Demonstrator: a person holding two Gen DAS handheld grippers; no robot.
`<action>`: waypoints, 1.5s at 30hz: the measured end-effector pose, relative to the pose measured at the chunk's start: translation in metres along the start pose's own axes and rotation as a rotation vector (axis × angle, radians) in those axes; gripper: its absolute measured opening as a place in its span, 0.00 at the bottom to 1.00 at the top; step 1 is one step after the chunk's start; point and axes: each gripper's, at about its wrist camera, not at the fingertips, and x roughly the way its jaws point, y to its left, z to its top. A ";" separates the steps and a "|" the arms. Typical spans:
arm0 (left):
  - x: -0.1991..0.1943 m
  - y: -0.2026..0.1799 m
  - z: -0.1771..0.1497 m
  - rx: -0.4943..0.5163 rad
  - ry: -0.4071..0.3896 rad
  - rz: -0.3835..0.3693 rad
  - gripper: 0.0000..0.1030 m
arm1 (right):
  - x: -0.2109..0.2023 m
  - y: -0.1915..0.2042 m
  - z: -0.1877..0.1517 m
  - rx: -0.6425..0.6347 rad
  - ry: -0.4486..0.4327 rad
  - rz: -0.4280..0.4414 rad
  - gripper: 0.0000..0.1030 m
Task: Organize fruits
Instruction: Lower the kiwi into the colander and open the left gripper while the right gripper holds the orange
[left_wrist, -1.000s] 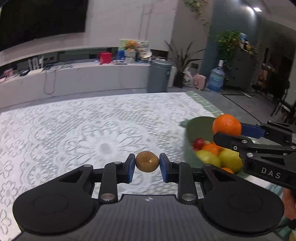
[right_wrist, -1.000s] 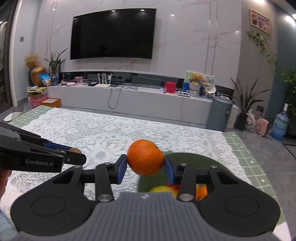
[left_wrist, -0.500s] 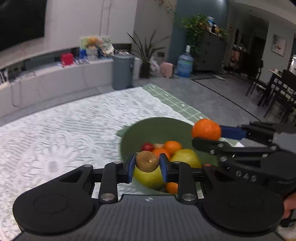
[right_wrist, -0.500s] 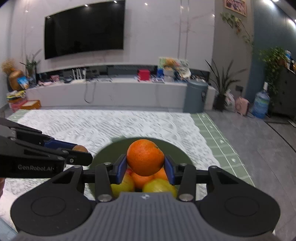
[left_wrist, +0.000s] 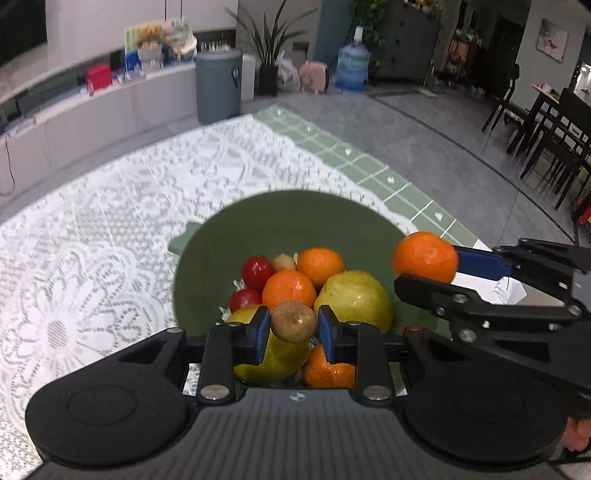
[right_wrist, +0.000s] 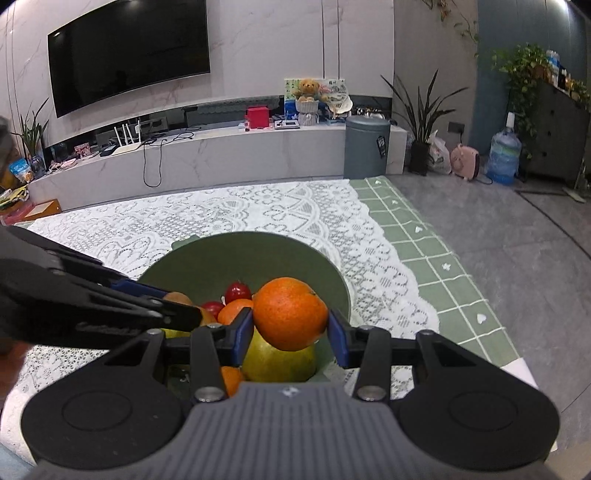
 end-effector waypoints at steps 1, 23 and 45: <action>0.003 0.001 0.001 0.000 0.013 -0.001 0.31 | 0.001 0.001 -0.001 0.001 0.005 0.002 0.40; 0.027 -0.003 0.017 0.064 0.065 -0.049 0.31 | 0.020 -0.003 -0.002 0.018 0.058 0.010 0.40; 0.012 0.007 0.020 0.019 0.003 -0.056 0.53 | 0.020 -0.010 0.001 0.058 0.050 0.031 0.40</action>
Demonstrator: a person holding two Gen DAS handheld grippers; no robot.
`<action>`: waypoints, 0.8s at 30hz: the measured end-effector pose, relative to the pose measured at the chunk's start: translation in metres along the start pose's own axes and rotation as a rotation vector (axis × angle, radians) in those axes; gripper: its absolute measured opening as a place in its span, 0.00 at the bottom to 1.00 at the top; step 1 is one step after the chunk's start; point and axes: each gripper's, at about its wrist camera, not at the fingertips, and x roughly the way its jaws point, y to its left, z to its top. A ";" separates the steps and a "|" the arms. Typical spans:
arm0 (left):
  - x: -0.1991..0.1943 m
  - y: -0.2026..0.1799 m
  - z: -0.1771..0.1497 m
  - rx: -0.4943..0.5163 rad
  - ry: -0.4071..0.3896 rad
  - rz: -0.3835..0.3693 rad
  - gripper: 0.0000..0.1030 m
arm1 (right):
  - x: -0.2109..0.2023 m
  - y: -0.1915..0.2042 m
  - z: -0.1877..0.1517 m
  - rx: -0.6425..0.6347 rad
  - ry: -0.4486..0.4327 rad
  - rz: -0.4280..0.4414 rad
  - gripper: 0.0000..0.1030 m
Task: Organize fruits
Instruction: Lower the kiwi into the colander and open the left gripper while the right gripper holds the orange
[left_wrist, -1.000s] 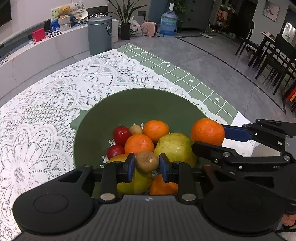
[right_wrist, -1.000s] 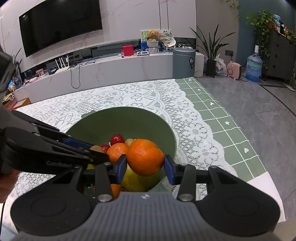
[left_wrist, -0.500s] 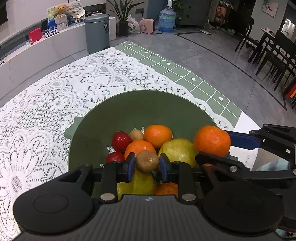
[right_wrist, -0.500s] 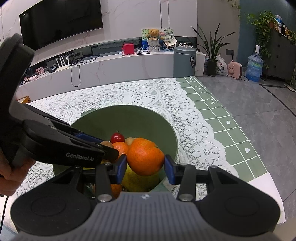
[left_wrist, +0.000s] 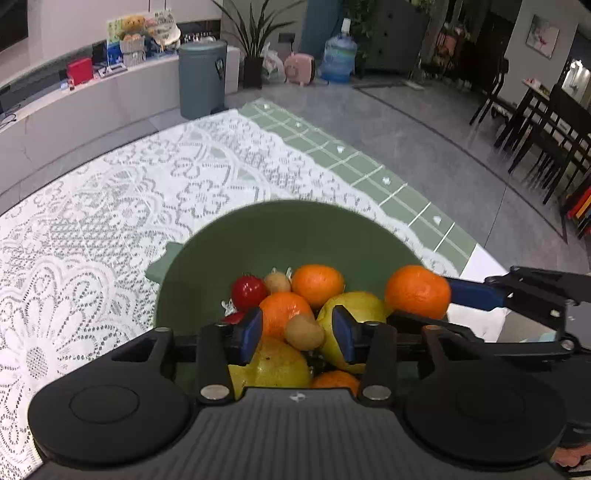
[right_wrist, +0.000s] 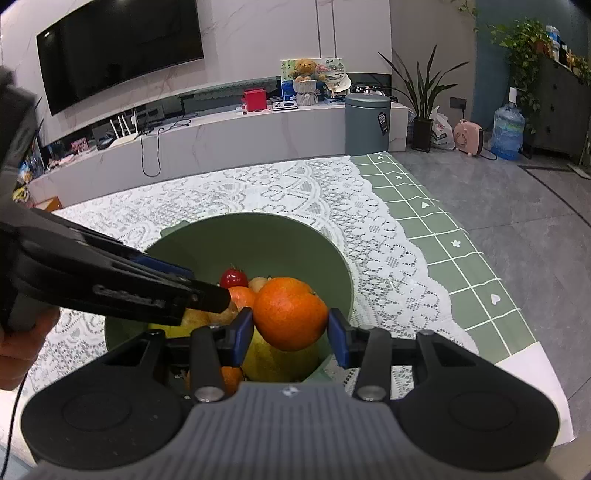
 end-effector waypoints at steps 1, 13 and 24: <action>-0.005 0.000 -0.001 -0.001 -0.014 0.003 0.56 | -0.001 -0.002 0.001 0.011 -0.002 0.007 0.40; -0.054 0.016 -0.015 -0.108 -0.138 0.081 0.64 | -0.002 -0.023 0.012 0.119 0.091 0.178 0.40; -0.080 0.033 -0.067 -0.197 -0.155 0.174 0.66 | 0.004 -0.019 0.010 0.170 0.205 0.256 0.40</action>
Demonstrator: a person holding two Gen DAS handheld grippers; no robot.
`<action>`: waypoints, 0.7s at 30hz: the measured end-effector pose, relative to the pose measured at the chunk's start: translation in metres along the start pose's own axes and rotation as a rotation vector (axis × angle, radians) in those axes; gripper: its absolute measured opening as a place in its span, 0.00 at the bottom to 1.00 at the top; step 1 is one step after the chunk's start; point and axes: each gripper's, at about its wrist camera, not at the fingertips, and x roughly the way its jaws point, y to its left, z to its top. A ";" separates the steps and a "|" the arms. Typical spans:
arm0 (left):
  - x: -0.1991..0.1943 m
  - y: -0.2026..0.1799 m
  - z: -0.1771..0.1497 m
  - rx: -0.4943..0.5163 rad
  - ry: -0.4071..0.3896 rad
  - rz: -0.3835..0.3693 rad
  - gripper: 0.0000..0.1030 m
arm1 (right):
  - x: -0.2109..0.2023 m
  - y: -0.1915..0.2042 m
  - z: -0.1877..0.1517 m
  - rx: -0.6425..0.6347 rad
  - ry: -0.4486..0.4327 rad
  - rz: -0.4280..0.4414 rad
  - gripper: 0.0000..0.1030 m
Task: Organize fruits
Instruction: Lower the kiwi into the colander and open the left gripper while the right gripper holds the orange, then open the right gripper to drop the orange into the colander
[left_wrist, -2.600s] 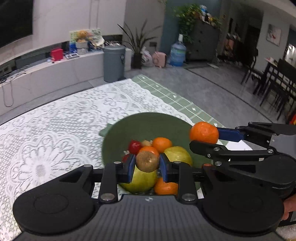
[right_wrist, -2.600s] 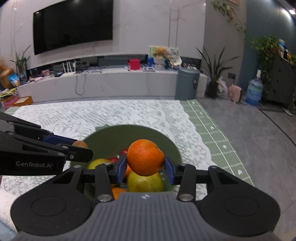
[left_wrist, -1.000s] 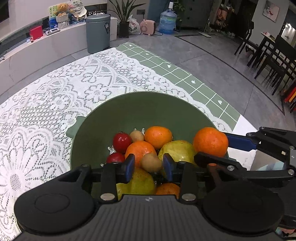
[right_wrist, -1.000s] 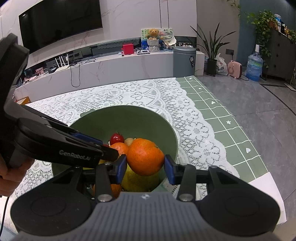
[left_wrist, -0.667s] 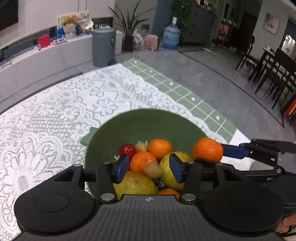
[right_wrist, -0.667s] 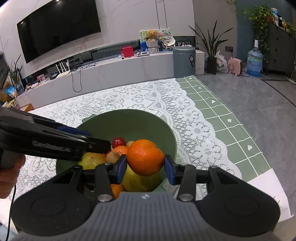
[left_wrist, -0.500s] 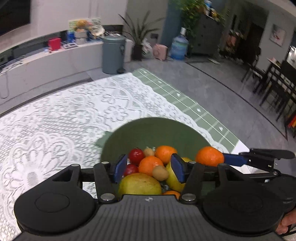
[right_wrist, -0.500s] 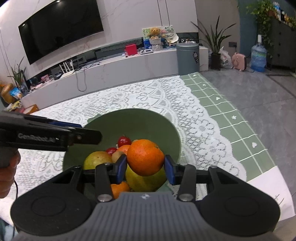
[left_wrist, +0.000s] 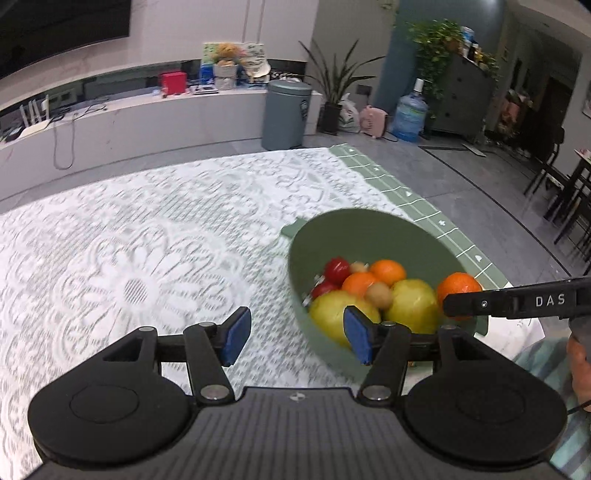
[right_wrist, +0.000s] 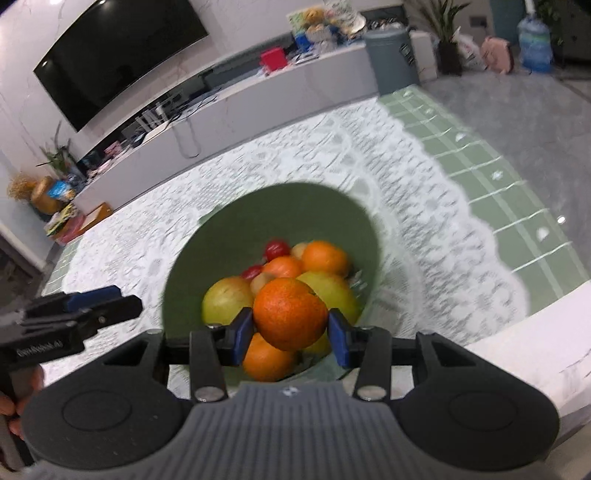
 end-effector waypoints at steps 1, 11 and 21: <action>-0.001 0.003 -0.004 -0.008 0.003 0.001 0.66 | 0.003 0.004 -0.001 -0.003 0.010 0.013 0.40; -0.019 0.026 -0.027 -0.077 0.003 0.019 0.66 | 0.033 0.043 -0.008 -0.116 0.094 -0.059 0.40; -0.031 0.036 -0.036 -0.099 -0.009 0.003 0.66 | 0.043 0.052 -0.008 -0.107 0.121 -0.079 0.41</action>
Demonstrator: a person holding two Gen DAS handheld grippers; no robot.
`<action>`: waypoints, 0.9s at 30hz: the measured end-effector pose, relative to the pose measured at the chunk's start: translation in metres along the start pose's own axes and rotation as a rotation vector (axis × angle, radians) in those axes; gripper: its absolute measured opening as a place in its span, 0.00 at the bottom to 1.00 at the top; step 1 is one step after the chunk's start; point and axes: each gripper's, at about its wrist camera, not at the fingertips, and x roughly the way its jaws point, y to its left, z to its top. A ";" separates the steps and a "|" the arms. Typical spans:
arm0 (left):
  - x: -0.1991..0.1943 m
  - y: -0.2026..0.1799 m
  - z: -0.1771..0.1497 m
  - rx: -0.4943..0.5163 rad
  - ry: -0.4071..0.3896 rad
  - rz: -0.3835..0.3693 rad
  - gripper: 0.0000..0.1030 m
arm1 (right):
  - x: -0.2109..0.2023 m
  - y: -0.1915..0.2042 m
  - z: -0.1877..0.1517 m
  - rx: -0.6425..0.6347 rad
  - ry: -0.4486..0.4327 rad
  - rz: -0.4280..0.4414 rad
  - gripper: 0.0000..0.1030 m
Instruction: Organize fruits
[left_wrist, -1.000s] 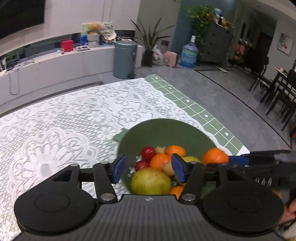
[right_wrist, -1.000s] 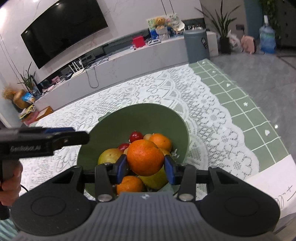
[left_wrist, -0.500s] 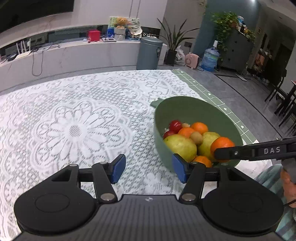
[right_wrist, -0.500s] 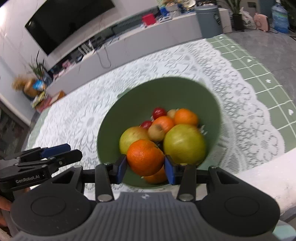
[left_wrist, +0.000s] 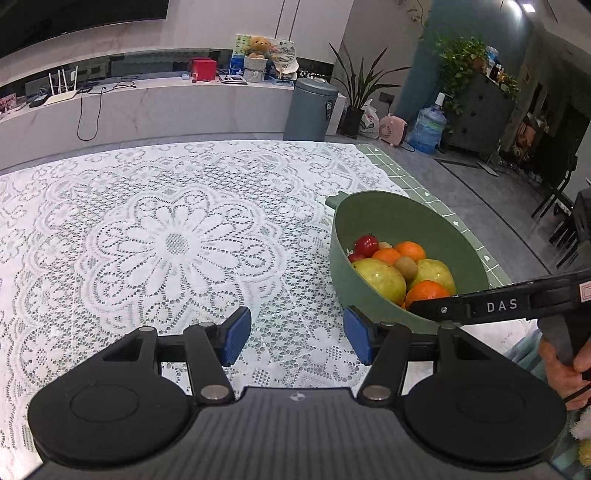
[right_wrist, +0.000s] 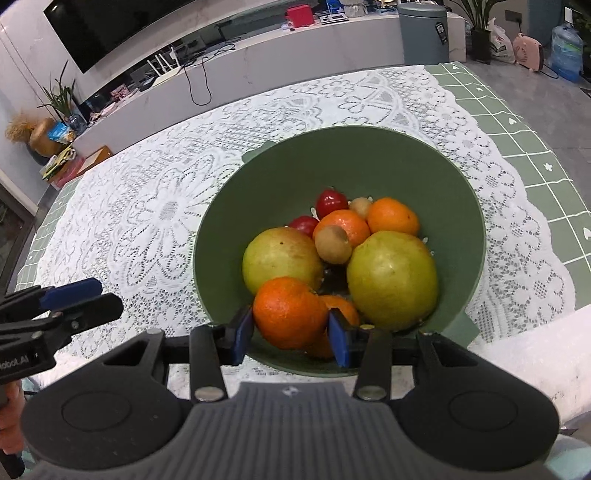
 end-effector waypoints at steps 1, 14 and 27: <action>-0.001 0.000 0.000 -0.001 -0.001 -0.003 0.66 | 0.000 0.000 0.000 0.002 -0.001 -0.006 0.42; -0.030 -0.012 0.009 0.038 -0.093 -0.009 0.66 | -0.052 0.021 -0.004 -0.059 -0.172 -0.052 0.60; -0.089 -0.054 0.011 0.222 -0.420 0.121 0.99 | -0.140 0.057 -0.062 -0.209 -0.592 -0.258 0.90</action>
